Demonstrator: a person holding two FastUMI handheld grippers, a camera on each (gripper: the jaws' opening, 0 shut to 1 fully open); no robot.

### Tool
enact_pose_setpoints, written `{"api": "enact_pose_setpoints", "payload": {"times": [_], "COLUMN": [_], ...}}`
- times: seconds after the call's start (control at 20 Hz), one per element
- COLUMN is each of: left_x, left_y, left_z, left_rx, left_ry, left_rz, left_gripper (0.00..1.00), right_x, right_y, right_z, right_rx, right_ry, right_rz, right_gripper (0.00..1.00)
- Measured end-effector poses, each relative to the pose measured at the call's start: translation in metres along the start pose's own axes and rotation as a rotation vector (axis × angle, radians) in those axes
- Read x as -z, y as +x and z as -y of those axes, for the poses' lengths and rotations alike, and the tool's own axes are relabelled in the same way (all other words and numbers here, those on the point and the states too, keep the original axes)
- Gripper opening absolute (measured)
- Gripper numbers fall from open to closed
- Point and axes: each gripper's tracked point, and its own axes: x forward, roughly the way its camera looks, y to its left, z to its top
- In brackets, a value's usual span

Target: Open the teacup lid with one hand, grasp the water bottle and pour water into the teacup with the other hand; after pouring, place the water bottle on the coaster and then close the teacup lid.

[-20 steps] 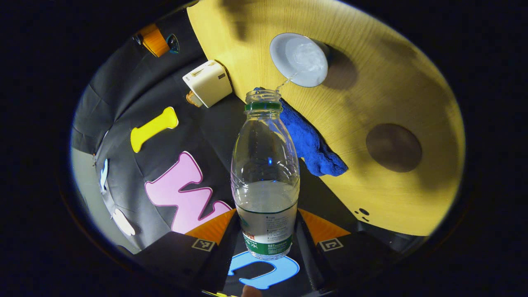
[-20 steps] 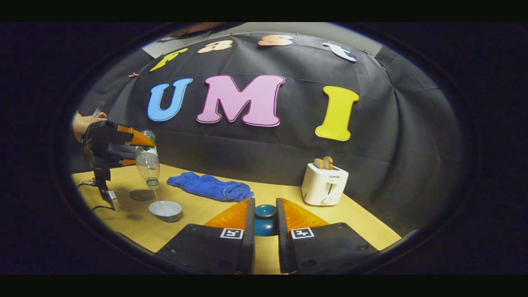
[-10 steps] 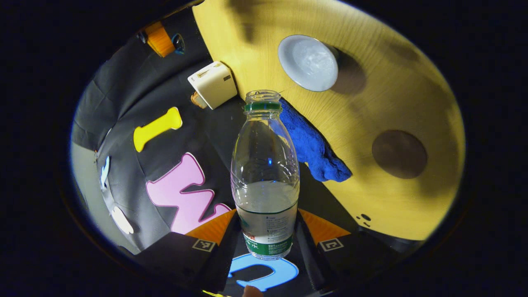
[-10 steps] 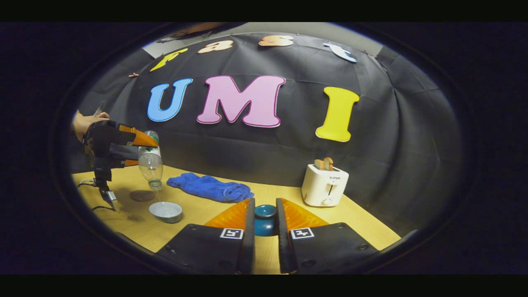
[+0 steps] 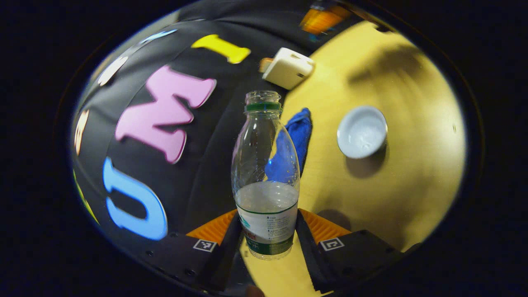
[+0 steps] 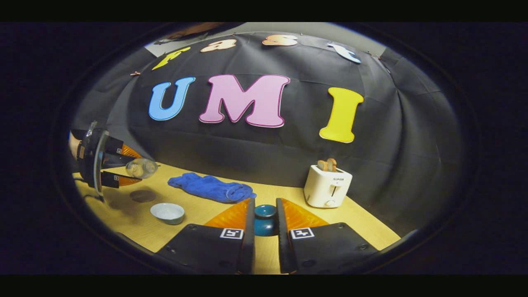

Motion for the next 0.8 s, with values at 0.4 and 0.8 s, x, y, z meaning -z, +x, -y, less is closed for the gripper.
{"api": "enact_pose_setpoints", "payload": {"times": [0.4,0.8], "left_x": [-0.016,-0.003], "left_y": [0.003,0.012], "left_z": [-0.009,0.005], "left_rx": [-0.005,-0.025], "left_ry": [-0.751,-0.995], "left_rz": [0.161,0.148], "left_gripper": [0.76,0.78], "right_x": [-0.003,0.001], "right_y": [0.007,0.015], "right_z": [-0.015,-0.024], "right_rx": [-0.005,-0.004], "right_ry": [0.000,0.000], "right_rz": [-0.003,-0.016], "right_gripper": [0.22,0.24]}}
